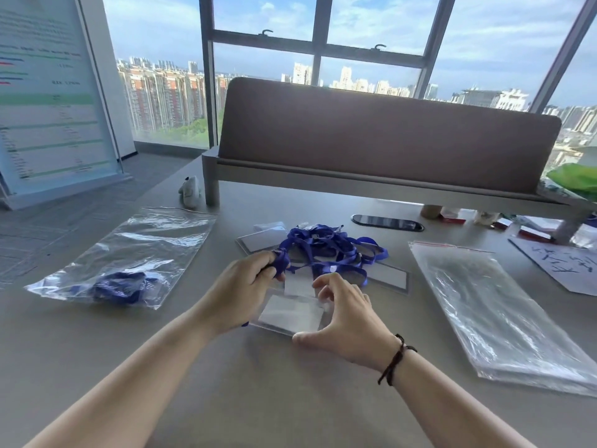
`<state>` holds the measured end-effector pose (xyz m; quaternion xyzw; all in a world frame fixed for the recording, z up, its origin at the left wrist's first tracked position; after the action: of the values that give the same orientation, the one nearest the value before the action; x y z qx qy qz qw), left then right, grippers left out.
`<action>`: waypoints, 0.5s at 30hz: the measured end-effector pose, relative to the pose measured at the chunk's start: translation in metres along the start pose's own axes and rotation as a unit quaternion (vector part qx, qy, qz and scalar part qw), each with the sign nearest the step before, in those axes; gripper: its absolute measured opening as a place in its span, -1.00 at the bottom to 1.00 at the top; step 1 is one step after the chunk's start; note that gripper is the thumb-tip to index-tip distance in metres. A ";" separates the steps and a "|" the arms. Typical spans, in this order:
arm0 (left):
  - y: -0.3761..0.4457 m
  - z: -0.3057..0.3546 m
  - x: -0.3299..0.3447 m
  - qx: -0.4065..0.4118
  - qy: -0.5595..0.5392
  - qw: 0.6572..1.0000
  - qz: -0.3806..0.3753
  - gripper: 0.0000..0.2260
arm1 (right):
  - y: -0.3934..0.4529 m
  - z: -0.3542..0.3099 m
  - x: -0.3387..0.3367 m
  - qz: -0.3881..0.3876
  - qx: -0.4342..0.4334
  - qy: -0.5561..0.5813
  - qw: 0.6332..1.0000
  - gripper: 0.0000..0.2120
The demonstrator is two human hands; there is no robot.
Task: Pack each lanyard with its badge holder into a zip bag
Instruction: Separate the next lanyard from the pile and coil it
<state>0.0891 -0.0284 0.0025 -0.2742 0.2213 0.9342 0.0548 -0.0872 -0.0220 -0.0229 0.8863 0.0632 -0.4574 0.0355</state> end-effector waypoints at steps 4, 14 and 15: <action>-0.010 0.032 0.017 0.088 0.081 0.987 -0.104 -0.85 | -0.037 0.019 -0.005 -0.067 -0.027 -0.015 0.997 -0.24; -0.059 0.071 0.093 0.197 0.301 0.900 -0.245 -0.81 | -0.075 0.057 -0.017 -0.064 -0.071 -0.004 0.995 -0.09; -0.061 0.069 0.097 0.230 0.316 0.892 -0.227 -0.78 | -0.075 0.055 -0.015 -0.060 -0.084 -0.013 0.995 -0.14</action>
<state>-0.0128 0.0549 -0.0207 -0.5772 0.3677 0.6834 0.2542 -0.1509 0.0444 -0.0424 0.8685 0.1544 -0.4635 0.0834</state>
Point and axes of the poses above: each hand's wrist, its own y-axis towards the middle knuckle, its own x-axis out of the palm, z = x × y, the point moved 7 cm from there along y, towards the middle knuckle, and after that the axes turned 9 degrees about x, right-handed, at the moved point
